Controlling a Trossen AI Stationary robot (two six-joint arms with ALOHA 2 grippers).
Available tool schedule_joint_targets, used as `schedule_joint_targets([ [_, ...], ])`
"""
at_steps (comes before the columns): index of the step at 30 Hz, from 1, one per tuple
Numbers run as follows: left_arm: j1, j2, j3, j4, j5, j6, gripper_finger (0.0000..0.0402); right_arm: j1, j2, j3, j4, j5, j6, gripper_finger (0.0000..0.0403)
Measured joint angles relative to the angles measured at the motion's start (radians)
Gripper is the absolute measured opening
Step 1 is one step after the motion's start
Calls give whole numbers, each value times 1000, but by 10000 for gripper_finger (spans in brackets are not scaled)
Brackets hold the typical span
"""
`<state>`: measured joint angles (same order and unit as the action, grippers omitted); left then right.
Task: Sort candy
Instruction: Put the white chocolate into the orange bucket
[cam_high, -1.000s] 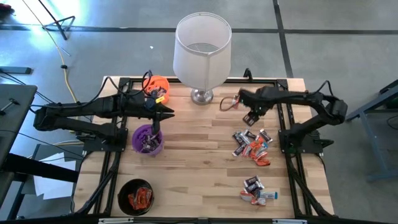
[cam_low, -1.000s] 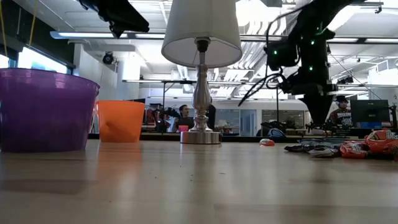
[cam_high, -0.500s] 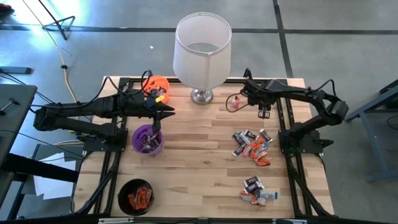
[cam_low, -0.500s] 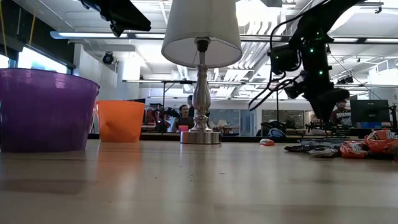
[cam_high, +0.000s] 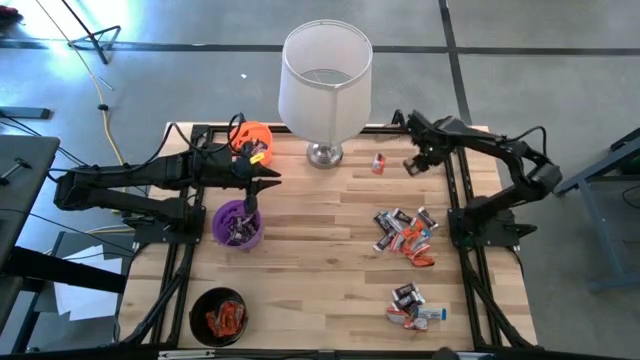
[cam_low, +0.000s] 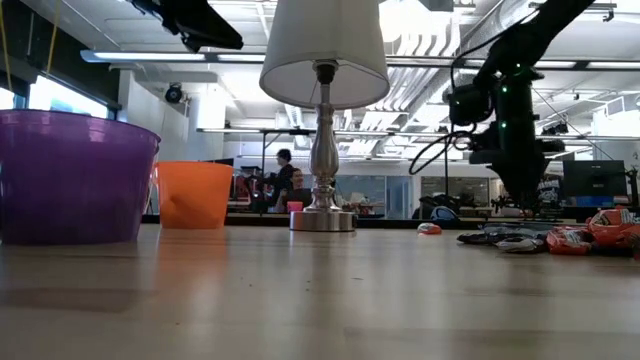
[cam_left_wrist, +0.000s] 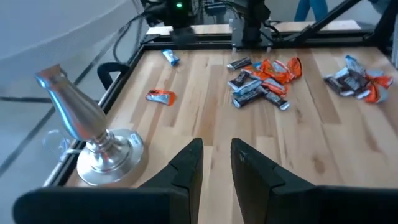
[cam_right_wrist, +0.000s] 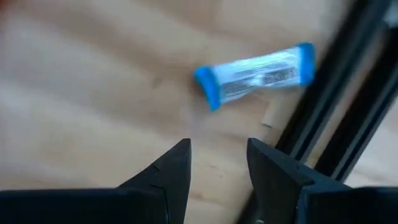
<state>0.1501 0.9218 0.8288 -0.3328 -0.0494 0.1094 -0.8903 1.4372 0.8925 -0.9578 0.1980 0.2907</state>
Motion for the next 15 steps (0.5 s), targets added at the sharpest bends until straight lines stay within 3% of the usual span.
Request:
schedule_joint_targets([
  [8,2,-6,0,-60,-1,72,70,-99,0,1,162,-40,359,151],
  [15,2,-59,0,-181,-4,9,70,-96,3,-13,172,-45,521,151],
])
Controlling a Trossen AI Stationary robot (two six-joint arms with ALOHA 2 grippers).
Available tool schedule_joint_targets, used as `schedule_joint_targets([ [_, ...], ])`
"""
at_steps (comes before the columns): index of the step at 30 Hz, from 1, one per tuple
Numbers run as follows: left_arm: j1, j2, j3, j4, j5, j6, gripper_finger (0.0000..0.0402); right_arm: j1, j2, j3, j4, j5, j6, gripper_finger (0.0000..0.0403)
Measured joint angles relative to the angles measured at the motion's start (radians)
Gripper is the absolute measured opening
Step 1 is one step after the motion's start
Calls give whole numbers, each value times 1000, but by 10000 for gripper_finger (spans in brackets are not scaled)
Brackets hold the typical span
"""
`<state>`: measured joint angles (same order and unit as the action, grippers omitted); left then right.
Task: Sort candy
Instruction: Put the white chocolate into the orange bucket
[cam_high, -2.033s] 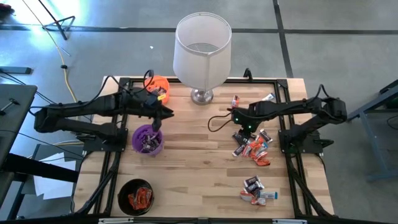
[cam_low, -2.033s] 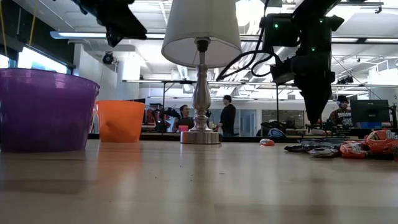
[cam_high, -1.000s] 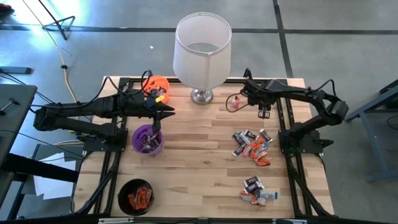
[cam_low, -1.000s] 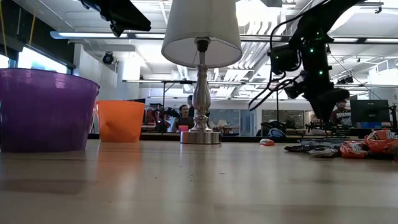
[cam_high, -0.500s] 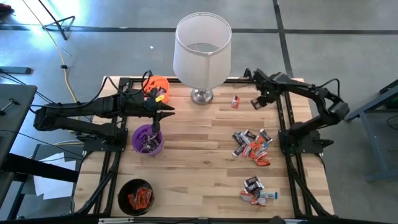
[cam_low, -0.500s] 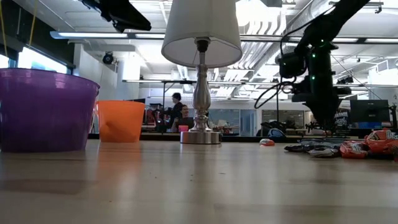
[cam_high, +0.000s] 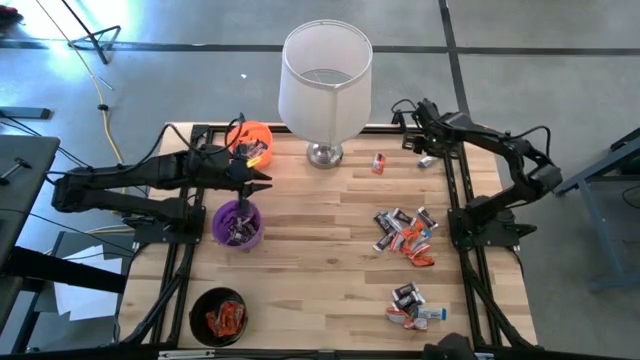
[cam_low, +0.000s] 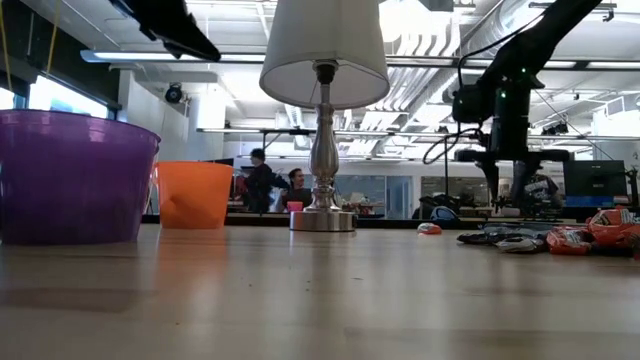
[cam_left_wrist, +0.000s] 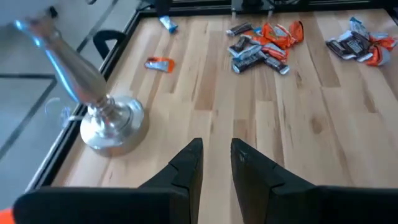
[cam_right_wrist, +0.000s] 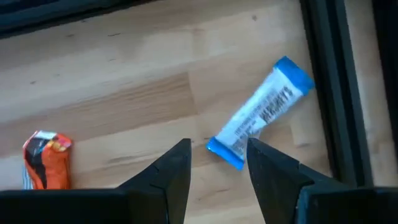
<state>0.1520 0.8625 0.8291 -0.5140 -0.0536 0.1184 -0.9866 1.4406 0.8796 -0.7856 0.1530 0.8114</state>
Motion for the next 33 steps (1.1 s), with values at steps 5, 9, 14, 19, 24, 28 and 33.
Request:
schedule_joint_targets([
  [5,0,-65,0,-85,-1,-37,70,-4,0,-114,0,-6,138,151],
  [9,0,-125,0,-125,-3,-37,70,-24,0,-236,181,-59,225,151],
  [14,0,-194,0,-126,-3,-37,70,-10,-8,-297,344,-84,288,151],
  [19,0,-236,0,-135,-3,-37,70,10,-34,-262,287,-116,276,151],
  [24,0,-246,0,-140,-3,-37,70,11,-57,-228,269,-153,189,151],
  [28,0,-247,0,-146,-5,-16,70,13,-59,-174,198,-207,-90,151],
  [33,0,-247,0,-145,-58,7,70,14,-59,-70,1,-98,-440,151],
])
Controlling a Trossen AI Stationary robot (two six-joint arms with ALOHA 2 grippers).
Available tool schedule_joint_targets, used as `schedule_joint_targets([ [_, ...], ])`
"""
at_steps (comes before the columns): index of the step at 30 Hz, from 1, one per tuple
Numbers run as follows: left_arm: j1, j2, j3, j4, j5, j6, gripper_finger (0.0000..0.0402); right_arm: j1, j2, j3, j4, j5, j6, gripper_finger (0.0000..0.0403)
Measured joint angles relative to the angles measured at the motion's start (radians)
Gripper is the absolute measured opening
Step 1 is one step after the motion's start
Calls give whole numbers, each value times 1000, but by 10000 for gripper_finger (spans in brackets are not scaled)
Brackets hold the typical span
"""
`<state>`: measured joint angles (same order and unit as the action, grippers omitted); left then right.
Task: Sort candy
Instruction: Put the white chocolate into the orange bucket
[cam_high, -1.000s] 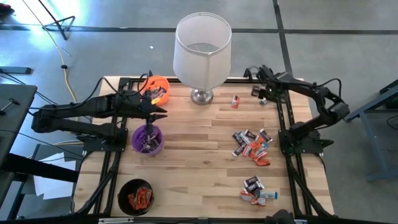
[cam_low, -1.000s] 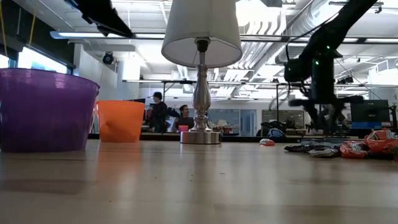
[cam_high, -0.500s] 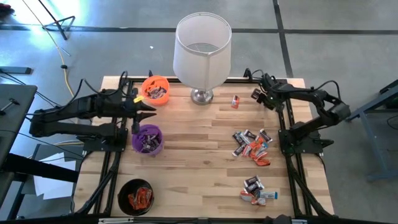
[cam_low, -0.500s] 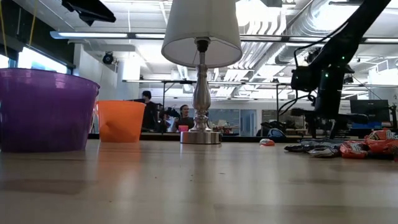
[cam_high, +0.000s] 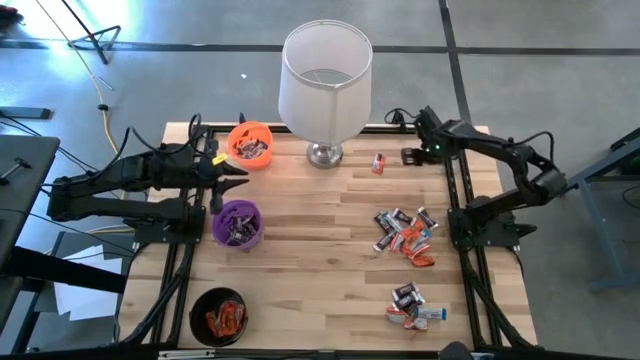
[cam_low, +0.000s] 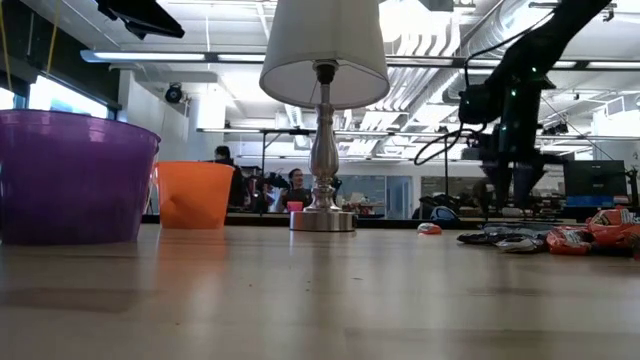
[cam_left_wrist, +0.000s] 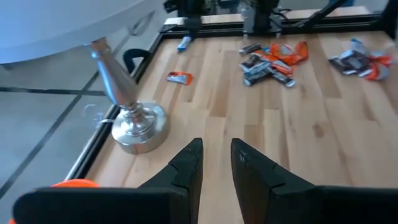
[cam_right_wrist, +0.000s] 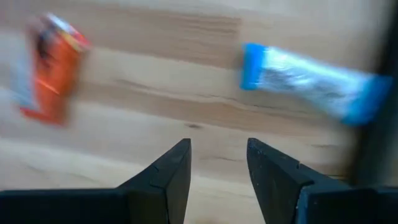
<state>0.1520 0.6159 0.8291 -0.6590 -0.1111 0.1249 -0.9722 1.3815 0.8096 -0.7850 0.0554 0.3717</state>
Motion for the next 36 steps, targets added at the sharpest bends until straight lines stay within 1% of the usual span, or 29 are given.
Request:
schedule_joint_targets([
  [1,0,0,0,0,-9,-1,70,0,0,16,-44,51,-63,151],
  [5,0,0,0,8,-30,-21,70,0,-1,36,-96,63,-234,151],
  [7,0,0,0,11,-30,-34,70,11,1,30,-112,67,-281,151],
  [11,0,0,0,30,-31,-42,70,55,8,26,-160,113,-353,151],
  [17,0,0,0,36,-34,-43,70,167,8,26,-156,109,-484,151],
  [20,0,0,0,38,-44,-44,70,218,8,26,-145,120,-526,151],
  [24,0,0,0,53,-60,-43,70,256,8,27,-152,243,-521,151],
  [28,0,0,0,62,-60,-43,70,246,8,27,-148,248,-513,151],
  [32,0,1,0,68,-60,-43,70,253,12,32,-116,248,-578,151],
  [36,0,1,0,89,-60,-43,70,262,71,110,-137,275,-629,151],
])
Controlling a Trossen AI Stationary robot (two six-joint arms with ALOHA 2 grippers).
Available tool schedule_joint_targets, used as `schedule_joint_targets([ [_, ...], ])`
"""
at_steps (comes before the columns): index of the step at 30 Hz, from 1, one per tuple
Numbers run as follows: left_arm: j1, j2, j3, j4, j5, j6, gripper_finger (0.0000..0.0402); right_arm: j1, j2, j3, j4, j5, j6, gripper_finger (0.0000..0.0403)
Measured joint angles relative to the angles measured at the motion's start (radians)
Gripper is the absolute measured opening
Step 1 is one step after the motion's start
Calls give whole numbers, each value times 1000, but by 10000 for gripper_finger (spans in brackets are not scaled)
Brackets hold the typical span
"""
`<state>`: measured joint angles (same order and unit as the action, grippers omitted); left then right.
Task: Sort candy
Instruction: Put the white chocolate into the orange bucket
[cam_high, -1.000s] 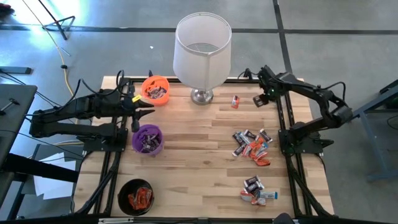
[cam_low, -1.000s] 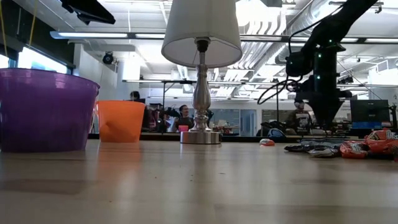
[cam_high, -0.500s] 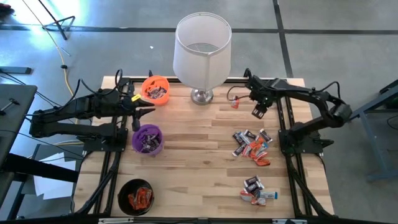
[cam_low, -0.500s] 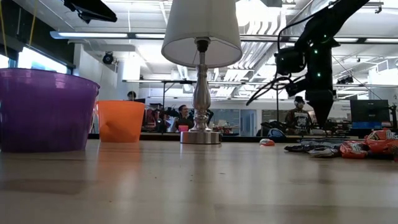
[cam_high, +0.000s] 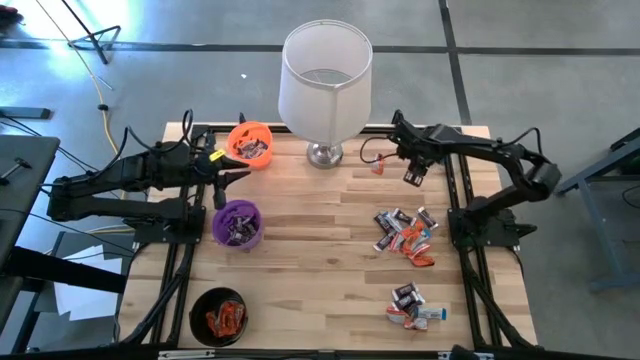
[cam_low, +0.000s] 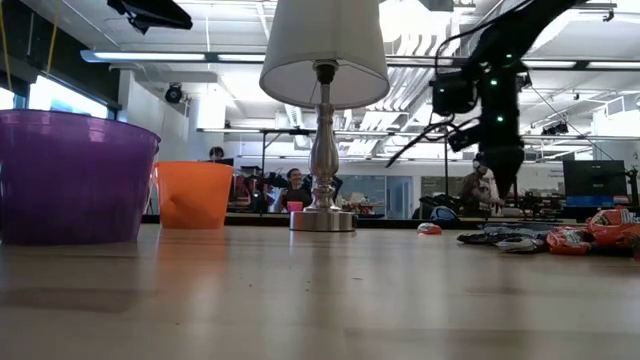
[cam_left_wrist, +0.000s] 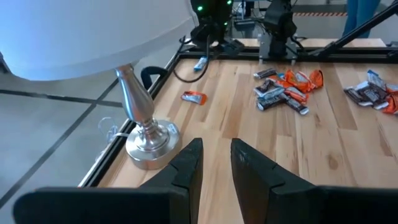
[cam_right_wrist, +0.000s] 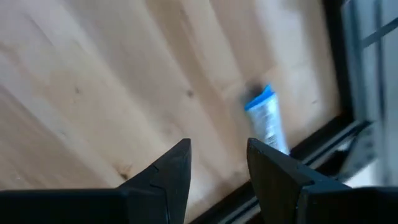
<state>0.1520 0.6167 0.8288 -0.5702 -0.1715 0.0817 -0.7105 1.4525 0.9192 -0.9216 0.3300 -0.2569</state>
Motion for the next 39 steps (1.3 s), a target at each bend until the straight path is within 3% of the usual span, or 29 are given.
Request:
schedule_joint_targets([
  [4,0,0,0,8,0,-1,70,-14,116,125,-61,60,-60,151],
  [12,0,0,0,7,0,-21,70,-171,367,278,-361,56,-27,151],
  [21,0,0,0,7,0,-26,70,-267,434,278,-296,28,-49,151],
  [31,0,0,0,7,0,-8,70,-280,441,278,-227,48,-89,151],
  [39,0,0,0,7,0,9,70,-278,567,280,-221,92,-122,151],
])
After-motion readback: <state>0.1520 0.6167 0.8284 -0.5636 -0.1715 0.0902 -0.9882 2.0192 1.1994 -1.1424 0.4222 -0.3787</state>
